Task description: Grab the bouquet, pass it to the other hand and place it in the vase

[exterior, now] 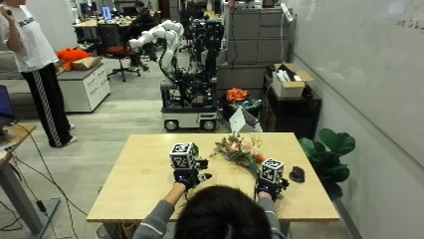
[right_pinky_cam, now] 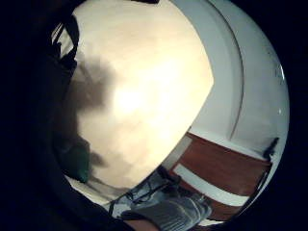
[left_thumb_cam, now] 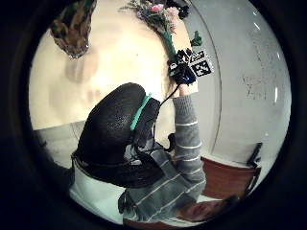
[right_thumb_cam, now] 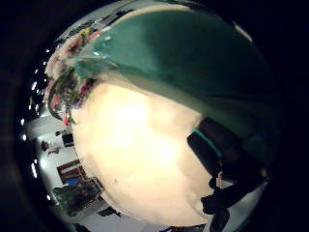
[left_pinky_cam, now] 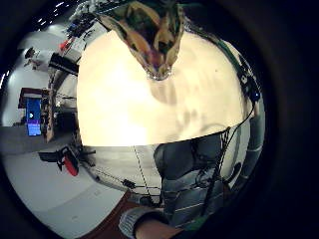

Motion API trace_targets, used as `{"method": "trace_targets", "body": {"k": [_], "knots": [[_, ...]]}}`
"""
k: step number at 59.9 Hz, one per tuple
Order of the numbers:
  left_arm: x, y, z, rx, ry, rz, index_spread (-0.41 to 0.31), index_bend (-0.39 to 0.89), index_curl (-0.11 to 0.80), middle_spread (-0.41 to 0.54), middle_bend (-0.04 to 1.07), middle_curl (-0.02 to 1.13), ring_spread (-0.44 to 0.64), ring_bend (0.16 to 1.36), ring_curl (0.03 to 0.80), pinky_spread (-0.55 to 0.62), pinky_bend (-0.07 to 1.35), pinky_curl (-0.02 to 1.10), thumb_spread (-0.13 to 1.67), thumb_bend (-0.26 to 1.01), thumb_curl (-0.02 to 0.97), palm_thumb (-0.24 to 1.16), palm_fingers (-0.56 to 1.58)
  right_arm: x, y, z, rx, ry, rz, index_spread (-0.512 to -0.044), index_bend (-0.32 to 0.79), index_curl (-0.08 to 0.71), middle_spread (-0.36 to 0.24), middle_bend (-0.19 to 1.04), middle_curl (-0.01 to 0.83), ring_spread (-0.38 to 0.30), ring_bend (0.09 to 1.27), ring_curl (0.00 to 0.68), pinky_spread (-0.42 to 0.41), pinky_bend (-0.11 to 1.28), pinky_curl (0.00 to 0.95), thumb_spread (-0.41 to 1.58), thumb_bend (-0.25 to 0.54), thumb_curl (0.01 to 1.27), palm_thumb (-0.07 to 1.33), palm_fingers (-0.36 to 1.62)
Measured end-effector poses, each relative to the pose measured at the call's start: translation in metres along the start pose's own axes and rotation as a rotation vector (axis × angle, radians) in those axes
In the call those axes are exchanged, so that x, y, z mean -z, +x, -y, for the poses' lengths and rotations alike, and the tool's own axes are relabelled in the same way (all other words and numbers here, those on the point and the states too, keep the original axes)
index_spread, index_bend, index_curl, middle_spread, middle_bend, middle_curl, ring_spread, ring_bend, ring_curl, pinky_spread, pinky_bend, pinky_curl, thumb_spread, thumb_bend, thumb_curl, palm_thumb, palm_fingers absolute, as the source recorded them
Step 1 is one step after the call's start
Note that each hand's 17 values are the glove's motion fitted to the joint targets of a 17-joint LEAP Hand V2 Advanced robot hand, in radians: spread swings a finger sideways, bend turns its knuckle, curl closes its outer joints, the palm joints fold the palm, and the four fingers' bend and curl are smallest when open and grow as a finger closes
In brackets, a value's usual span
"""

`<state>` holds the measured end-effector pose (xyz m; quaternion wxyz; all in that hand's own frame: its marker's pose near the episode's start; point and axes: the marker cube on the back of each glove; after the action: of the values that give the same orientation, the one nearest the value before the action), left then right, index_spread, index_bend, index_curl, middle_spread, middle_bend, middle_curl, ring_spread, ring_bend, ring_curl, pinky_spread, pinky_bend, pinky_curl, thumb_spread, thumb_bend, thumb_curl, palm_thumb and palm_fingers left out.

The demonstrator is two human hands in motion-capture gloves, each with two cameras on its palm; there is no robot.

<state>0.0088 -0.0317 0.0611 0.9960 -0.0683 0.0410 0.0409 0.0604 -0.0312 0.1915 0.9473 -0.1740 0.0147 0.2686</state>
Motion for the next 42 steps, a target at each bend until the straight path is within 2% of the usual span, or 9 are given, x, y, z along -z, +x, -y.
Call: {"method": "trace_targets", "body": {"k": [5,8,12,17,20,25,31,37,42], "knots": [[0.005,-0.001,0.001,0.001,0.025,-0.004,-0.035,0.16,0.335,0.215,0.17,0.29,0.33,0.51,0.271,0.39,0.37,0.35,1.06,-0.02,0.297,0.18,0.17,0.011,0.007,0.002,-0.100,0.047,-0.043,-0.215,0.19,0.365,-0.133,0.25,0.425,-0.194,0.55,0.375,-0.263,0.59,0.362,1.09,0.079,0.33,0.64,1.21],[0.008,-0.002,0.000,0.006,0.025,-0.007,-0.037,0.17,0.337,0.213,0.17,0.29,0.33,0.50,0.271,0.39,0.37,0.35,1.07,-0.02,0.297,0.18,0.17,0.015,0.009,0.004,-0.082,0.048,-0.055,-0.222,0.11,0.354,-0.171,0.35,0.460,-0.222,0.65,0.414,-0.305,0.58,0.363,1.10,0.109,0.34,0.72,1.36],[0.013,0.000,-0.006,0.011,0.018,-0.013,-0.038,0.17,0.340,0.213,0.17,0.29,0.33,0.50,0.270,0.39,0.36,0.35,1.07,-0.02,0.297,0.19,0.18,0.015,0.008,0.005,-0.060,0.090,-0.028,-0.226,0.11,0.347,-0.194,0.43,0.493,-0.235,0.74,0.443,-0.345,0.57,0.370,1.12,0.137,0.36,0.81,1.40],[0.009,-0.006,0.006,0.016,0.027,-0.008,-0.043,0.17,0.342,0.211,0.18,0.29,0.33,0.50,0.270,0.39,0.35,0.34,1.08,-0.02,0.296,0.19,0.19,0.008,0.012,-0.003,0.005,-0.031,-0.074,-0.234,0.17,0.369,-0.199,0.55,0.543,-0.230,0.82,0.479,-0.341,0.60,0.391,1.11,0.183,0.41,0.93,1.47],[0.011,-0.008,0.006,0.031,0.024,-0.008,-0.045,0.17,0.343,0.206,0.17,0.29,0.33,0.50,0.271,0.39,0.35,0.34,1.08,-0.02,0.295,0.19,0.19,0.014,0.021,0.002,-0.179,0.132,-0.079,-0.236,0.20,0.389,-0.201,0.62,0.567,-0.225,0.85,0.497,-0.330,0.62,0.406,1.10,0.185,0.43,0.97,1.48],[0.016,-0.009,0.002,0.043,0.014,-0.017,-0.046,0.17,0.345,0.204,0.18,0.29,0.33,0.49,0.269,0.39,0.35,0.34,1.09,-0.02,0.295,0.19,0.20,0.019,0.025,0.003,-0.241,0.193,-0.040,-0.238,0.22,0.424,-0.201,0.69,0.599,-0.218,0.89,0.517,-0.320,0.66,0.430,1.07,0.161,0.46,0.98,1.46],[0.018,-0.010,0.005,0.050,0.012,-0.038,-0.051,0.18,0.352,0.195,0.17,0.29,0.32,0.48,0.268,0.38,0.34,0.34,1.09,-0.02,0.296,0.20,0.21,0.030,0.066,0.008,-0.784,0.283,-0.194,-0.243,0.35,0.483,-0.193,0.74,0.622,-0.210,0.89,0.526,-0.302,0.66,0.445,1.05,0.072,0.47,0.90,1.48],[0.036,0.002,-0.017,0.034,0.003,-0.061,-0.057,0.18,0.361,0.190,0.17,0.29,0.32,0.47,0.265,0.38,0.33,0.34,1.10,-0.02,0.297,0.20,0.23,0.042,0.039,0.009,-0.382,0.300,0.131,-0.234,0.46,0.539,-0.184,0.78,0.634,-0.208,0.90,0.531,-0.289,0.66,0.458,1.06,0.008,0.46,0.85,1.47],[0.027,-0.006,0.013,0.036,0.015,-0.077,-0.058,0.18,0.365,0.181,0.17,0.29,0.31,0.46,0.263,0.38,0.32,0.34,1.10,-0.02,0.297,0.20,0.25,0.060,0.013,0.006,-0.063,0.350,0.407,-0.228,0.50,0.570,-0.179,0.81,0.642,-0.205,0.92,0.537,-0.284,0.68,0.468,1.07,-0.006,0.47,0.87,1.45]]}}
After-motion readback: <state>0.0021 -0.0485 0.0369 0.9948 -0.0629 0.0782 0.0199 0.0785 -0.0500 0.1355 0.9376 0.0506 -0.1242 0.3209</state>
